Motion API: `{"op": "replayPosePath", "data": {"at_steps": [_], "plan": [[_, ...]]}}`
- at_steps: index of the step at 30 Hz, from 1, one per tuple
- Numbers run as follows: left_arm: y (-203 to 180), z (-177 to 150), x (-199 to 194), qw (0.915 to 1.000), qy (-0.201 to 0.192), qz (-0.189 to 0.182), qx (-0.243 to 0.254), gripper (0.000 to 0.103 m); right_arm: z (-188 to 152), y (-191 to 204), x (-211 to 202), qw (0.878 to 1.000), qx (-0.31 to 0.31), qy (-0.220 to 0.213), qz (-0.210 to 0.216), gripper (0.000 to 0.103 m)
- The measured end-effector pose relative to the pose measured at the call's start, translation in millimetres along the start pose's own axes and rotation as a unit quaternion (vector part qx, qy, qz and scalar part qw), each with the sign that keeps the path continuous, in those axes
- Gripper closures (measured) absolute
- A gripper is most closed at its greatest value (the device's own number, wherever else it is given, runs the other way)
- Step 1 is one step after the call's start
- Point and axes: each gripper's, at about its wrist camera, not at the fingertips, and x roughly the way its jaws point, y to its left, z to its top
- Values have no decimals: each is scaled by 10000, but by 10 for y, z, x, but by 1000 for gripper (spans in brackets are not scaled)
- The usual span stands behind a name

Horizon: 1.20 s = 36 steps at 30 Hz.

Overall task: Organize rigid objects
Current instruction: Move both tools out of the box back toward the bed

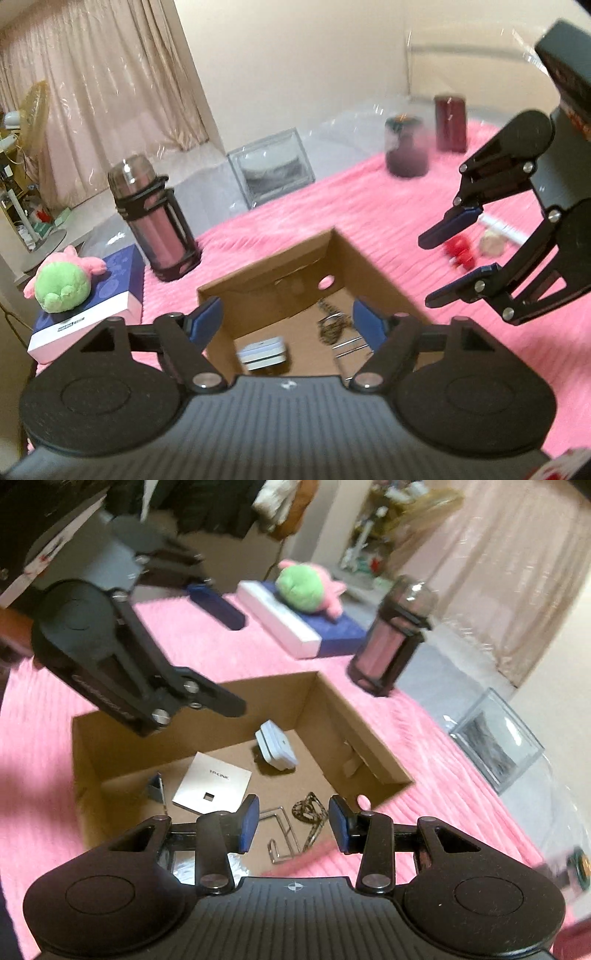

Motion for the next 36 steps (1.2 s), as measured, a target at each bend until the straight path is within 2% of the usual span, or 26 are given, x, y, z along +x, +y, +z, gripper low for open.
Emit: {"op": "replayPosePath", "data": {"at_steps": [3,8,12,18,23,29,32,36], "plan": [[-151,-6,-239,9998,-207,-38,-53,24,-131,61,-301,9996,165,-152,-186,44],[-414,-20,-585,9982,-501,-201,-245,19,-380,129,-801,9961,628,-477,-387,37],[-692,-39,-841,9964,-763,-253,-277,13,-631,220,-1160,9914,926,-691,-621,27],[-1091,-142,-1110,9916,-1043,-469,-612,4,-1130,305,-1683,9787,1539,-974,-948,22],[-1454,-246,-1190,9885,-1142,-587,-805,1,-1662,364,-2057,9561,2294,-1201,-1370,19],[-1915,-345,-1117,9852,-1153,-661,-1078,1,-2322,462,-2313,9237,3091,-1120,-1965,18],[-2098,-377,-1012,9841,-1120,-677,-1200,1,-2604,444,-2385,9035,3588,-1048,-2096,18],[-2342,-398,-841,9837,-1020,-746,-1281,1,-2853,401,-2428,8863,3935,-1062,-2201,18]]}}
